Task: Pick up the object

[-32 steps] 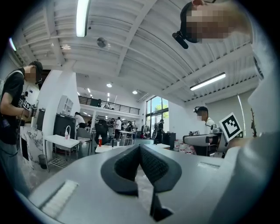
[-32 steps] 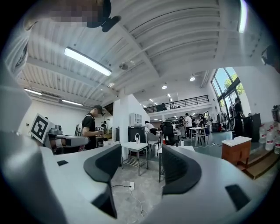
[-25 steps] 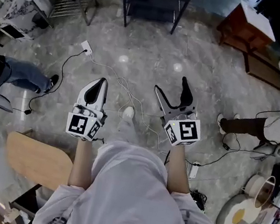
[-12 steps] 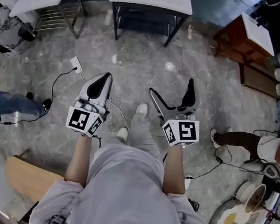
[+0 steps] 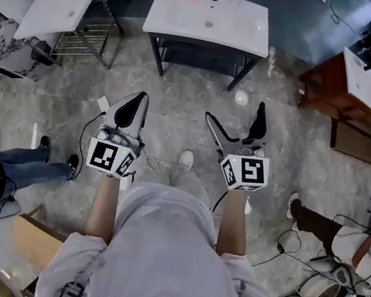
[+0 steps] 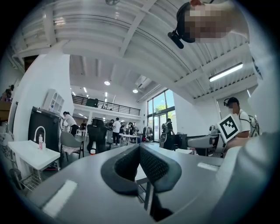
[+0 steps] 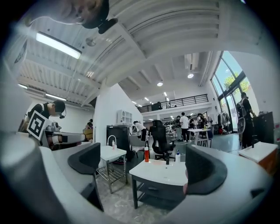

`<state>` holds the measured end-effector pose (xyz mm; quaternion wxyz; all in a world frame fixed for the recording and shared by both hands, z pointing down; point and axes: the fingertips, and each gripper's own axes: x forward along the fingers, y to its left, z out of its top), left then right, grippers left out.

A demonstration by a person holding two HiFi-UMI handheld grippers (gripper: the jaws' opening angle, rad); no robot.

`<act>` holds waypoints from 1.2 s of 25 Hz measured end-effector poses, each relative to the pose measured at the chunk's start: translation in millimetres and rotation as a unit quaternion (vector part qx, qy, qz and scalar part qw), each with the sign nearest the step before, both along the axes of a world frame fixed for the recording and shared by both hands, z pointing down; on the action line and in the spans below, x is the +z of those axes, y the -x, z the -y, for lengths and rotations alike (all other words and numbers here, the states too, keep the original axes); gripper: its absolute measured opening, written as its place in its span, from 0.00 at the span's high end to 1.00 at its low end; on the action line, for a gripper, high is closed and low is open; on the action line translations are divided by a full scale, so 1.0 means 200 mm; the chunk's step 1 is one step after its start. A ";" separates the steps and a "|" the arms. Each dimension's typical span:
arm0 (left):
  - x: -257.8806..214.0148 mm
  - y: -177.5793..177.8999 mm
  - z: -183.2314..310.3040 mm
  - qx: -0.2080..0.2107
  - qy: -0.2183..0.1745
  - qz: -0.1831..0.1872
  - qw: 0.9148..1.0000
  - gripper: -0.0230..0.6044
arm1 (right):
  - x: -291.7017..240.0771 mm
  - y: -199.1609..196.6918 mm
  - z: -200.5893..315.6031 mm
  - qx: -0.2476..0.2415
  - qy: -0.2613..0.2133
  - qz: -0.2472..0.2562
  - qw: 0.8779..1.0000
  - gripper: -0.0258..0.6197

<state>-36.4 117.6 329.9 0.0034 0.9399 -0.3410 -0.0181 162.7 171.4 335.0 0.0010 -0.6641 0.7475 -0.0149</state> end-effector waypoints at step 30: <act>0.56 -0.27 2.97 -0.042 0.114 0.023 0.992 0.96 | 1.28 -0.14 3.62 -0.178 0.252 -0.228 0.923 0.21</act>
